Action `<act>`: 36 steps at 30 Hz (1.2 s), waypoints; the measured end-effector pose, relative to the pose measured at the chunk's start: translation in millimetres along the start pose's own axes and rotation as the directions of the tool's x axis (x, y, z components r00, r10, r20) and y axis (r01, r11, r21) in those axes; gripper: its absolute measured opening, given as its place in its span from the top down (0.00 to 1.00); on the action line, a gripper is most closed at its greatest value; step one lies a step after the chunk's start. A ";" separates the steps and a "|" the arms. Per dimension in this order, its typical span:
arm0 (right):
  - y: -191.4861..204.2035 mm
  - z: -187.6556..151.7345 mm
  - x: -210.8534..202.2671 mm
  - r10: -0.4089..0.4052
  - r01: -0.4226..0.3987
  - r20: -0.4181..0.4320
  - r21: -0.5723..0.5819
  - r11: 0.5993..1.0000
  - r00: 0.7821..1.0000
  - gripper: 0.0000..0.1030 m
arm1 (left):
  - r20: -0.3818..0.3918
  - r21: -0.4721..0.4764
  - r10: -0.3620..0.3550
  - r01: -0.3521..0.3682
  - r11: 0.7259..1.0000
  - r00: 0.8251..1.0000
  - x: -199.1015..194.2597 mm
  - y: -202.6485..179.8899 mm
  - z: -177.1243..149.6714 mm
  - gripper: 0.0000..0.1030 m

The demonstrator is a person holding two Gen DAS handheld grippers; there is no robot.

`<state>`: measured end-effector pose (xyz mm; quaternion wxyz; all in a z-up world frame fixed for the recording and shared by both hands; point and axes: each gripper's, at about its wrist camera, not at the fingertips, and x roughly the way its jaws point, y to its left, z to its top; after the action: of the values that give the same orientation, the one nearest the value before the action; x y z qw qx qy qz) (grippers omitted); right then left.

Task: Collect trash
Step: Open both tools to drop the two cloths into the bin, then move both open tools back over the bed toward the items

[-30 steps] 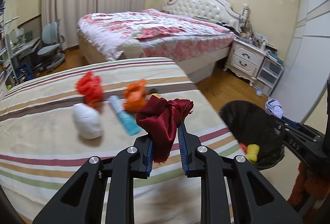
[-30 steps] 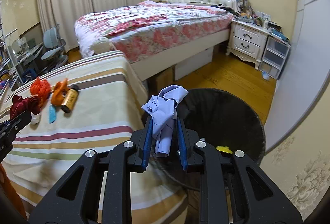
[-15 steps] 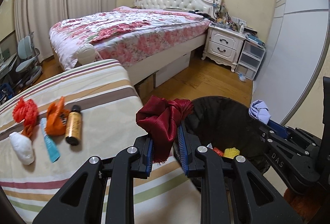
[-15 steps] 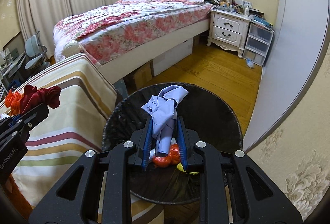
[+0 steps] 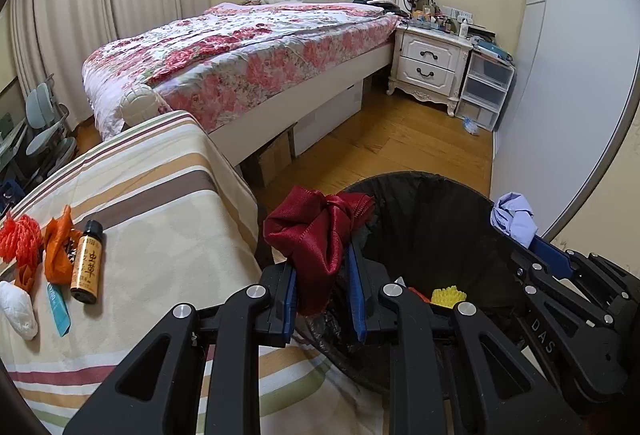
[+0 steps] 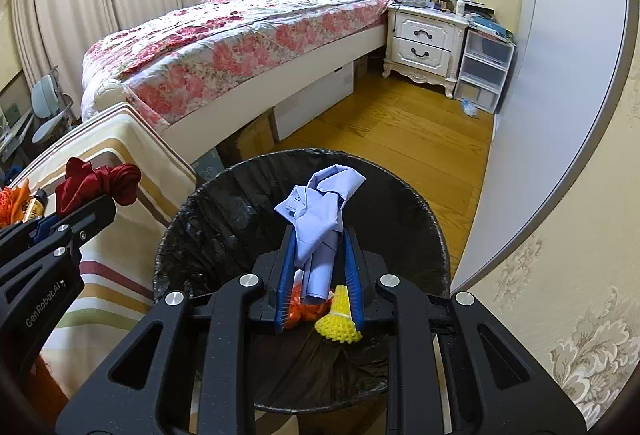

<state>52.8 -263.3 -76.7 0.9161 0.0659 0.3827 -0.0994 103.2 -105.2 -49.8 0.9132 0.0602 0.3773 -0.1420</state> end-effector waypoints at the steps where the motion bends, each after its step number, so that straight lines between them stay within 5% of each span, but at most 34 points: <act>1: -1.8 0.0 1.2 0.002 -0.002 -0.002 0.006 1.000 1.000 0.78 | -0.001 0.006 0.002 -0.002 1.000 1.000 1.1 -2.4 0.8 0.78; 11: -11.1 3.1 8.5 -0.001 0.001 -0.009 0.033 0.999 1.000 0.78 | -0.005 0.038 0.011 -0.010 0.999 1.000 7.4 -19.7 3.1 0.76; 14: -14.1 3.1 7.3 -0.008 0.008 -0.001 0.049 0.999 1.000 0.75 | -0.008 0.030 0.011 -0.011 0.999 1.000 8.7 -19.9 3.4 0.65; 17: -16.8 3.0 6.0 -0.016 0.016 0.006 0.059 0.998 1.000 0.56 | -0.007 0.025 0.021 -0.021 0.999 1.000 8.2 -20.8 3.7 0.50; 22: -18.8 1.9 4.2 -0.033 0.032 0.008 0.060 0.998 0.999 0.53 | -0.005 0.006 0.034 -0.034 0.999 0.999 5.1 -17.0 4.7 0.32; 36: 3.5 -4.8 -11.0 0.022 -0.023 0.009 0.052 0.998 1.000 0.49 | 0.017 -0.012 0.119 -0.119 0.993 0.993 -18.8 19.6 -6.5 0.30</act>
<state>42.8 -257.5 -72.0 0.9168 0.0935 0.3753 -0.0993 92.1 -81.1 -41.0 0.9237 0.0766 0.3656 -0.0856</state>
